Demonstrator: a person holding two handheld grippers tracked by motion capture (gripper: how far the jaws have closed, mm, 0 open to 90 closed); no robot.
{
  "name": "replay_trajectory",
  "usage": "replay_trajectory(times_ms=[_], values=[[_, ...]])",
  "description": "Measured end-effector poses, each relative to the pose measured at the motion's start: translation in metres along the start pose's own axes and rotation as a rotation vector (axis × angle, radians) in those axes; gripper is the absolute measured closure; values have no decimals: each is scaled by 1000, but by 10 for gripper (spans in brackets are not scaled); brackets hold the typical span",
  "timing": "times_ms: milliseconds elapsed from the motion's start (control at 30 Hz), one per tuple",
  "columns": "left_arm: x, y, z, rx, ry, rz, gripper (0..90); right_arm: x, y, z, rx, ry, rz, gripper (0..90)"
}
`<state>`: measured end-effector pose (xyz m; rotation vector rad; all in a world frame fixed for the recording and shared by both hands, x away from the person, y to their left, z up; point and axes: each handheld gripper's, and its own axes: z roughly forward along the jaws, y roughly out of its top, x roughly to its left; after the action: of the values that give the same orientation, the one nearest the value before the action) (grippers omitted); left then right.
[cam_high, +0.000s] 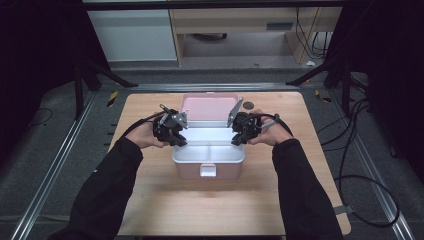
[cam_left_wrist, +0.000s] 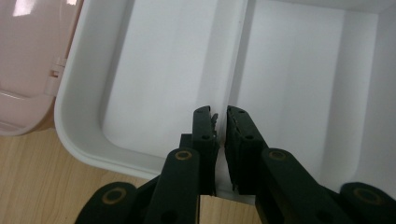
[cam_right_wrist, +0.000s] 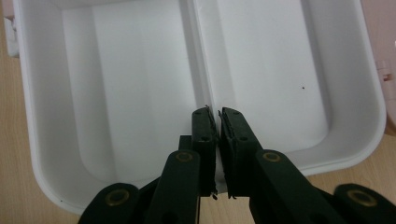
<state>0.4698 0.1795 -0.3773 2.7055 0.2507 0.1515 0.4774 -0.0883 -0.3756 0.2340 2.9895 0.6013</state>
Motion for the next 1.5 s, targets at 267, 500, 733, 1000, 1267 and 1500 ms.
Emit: replay_trajectory(times_ms=[267,500,733,1000,1267,1500], values=[[1,7,-1,54,-9,50,848,-2,6,0,43,13,-10,857],[1,9,-13,56,17,75,851,4,9,-9,17,7,-40,880],[-9,19,-47,17,58,110,860,11,19,-38,0,-45,-77,881],[-41,26,-73,17,58,146,877,40,24,-66,-5,-73,-115,883],[-86,24,-88,30,28,172,882,91,20,-82,-5,-75,-131,890],[-125,12,-85,42,8,167,879,137,15,-77,17,-60,-141,898]])
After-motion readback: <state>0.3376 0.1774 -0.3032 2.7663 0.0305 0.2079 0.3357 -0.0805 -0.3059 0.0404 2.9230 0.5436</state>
